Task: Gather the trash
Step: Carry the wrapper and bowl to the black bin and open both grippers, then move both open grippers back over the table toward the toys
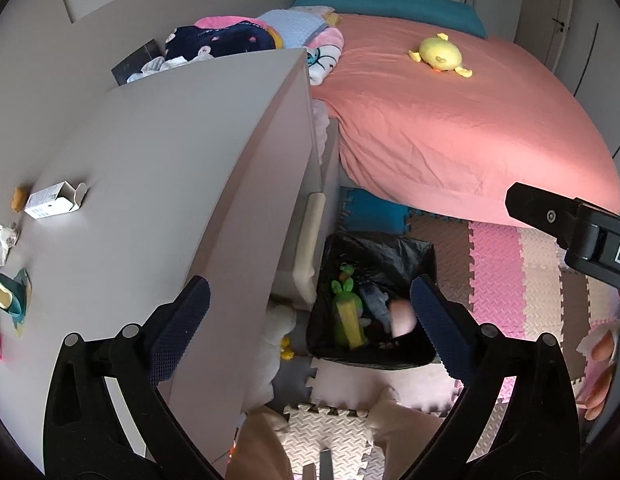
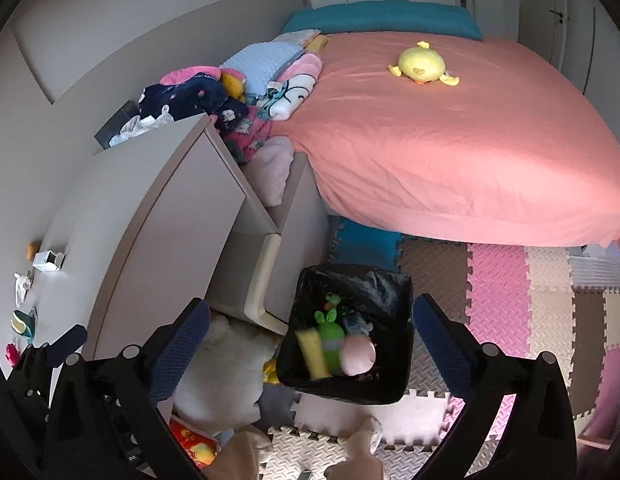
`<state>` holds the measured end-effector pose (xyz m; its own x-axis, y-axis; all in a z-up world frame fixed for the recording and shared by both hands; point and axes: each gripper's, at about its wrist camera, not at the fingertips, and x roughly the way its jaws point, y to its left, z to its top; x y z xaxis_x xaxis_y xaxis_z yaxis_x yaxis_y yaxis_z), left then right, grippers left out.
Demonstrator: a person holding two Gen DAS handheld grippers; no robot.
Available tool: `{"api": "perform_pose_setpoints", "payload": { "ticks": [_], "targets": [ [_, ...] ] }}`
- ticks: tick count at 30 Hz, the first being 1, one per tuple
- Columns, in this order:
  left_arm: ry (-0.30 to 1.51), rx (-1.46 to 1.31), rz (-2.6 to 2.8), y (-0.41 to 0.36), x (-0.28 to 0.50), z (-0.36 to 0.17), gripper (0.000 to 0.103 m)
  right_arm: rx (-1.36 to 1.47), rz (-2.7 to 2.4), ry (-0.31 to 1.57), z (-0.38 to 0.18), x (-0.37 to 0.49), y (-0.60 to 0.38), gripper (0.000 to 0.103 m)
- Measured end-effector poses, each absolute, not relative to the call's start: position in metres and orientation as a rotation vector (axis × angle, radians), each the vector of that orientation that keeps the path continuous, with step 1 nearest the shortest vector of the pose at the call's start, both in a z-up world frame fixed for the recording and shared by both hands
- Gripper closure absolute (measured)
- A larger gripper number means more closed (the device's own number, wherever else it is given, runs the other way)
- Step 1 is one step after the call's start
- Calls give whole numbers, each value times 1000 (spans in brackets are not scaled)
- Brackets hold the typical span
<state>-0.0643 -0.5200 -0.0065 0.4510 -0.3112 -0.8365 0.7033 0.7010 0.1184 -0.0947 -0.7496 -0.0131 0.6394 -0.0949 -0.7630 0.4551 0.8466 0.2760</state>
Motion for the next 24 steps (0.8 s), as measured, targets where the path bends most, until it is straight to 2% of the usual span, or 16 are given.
{"api": "perform_pose_setpoints", "payload": {
  "ticks": [24],
  "targets": [
    [904, 413, -643, -479, -51, 12, 6, 412, -220, 798, 5, -82, -706, 2]
  ]
}}
